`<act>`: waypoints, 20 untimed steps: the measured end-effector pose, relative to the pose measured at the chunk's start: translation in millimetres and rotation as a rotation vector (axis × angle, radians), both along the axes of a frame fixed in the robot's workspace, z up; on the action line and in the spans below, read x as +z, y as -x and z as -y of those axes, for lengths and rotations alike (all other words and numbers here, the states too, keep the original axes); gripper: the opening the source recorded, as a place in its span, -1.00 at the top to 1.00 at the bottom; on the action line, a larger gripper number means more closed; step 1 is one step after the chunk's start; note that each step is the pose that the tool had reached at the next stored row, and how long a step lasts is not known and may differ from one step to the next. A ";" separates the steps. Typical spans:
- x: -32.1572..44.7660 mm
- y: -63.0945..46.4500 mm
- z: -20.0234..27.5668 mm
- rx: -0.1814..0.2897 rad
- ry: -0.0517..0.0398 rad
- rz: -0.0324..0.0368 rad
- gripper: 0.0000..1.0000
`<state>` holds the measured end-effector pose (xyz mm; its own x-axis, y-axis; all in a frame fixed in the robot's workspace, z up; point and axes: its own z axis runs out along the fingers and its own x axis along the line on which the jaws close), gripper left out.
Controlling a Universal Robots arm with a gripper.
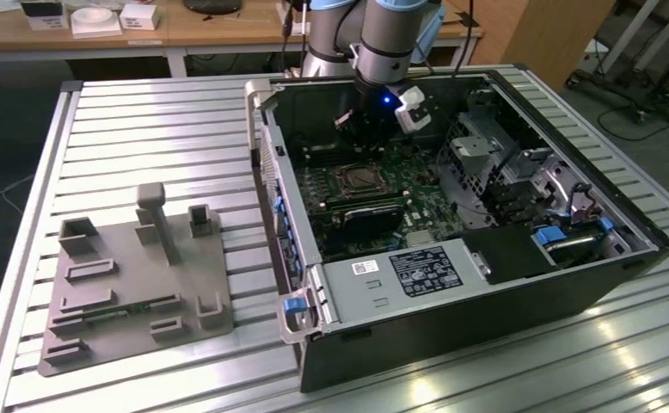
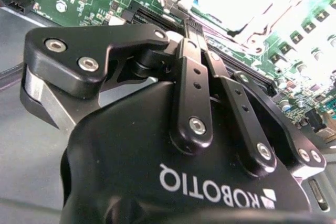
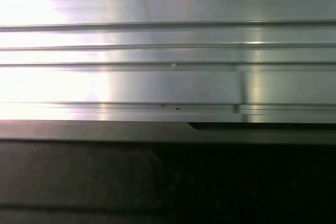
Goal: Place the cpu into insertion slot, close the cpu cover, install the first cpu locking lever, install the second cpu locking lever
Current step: 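Install the first cpu locking lever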
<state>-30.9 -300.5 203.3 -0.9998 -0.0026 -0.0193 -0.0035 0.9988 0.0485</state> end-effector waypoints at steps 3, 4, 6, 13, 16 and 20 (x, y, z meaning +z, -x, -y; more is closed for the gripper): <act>-0.6 0.0 0.0 0.000 0.0001 -0.0001 0.80; -0.9 0.0 0.0 0.000 0.0001 -0.0001 0.80; -1.0 0.0 0.0 0.000 0.0004 -0.0002 0.80; -1.8 0.0 0.0 0.000 0.0004 -0.0001 0.80; -2.9 -0.1 -0.1 0.000 0.0001 0.0001 0.80; -4.0 -0.2 -0.1 0.000 0.0006 -0.0003 0.80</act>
<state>-30.7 -300.4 199.3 -0.9998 -0.0026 -0.0190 -0.0035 0.9988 0.0479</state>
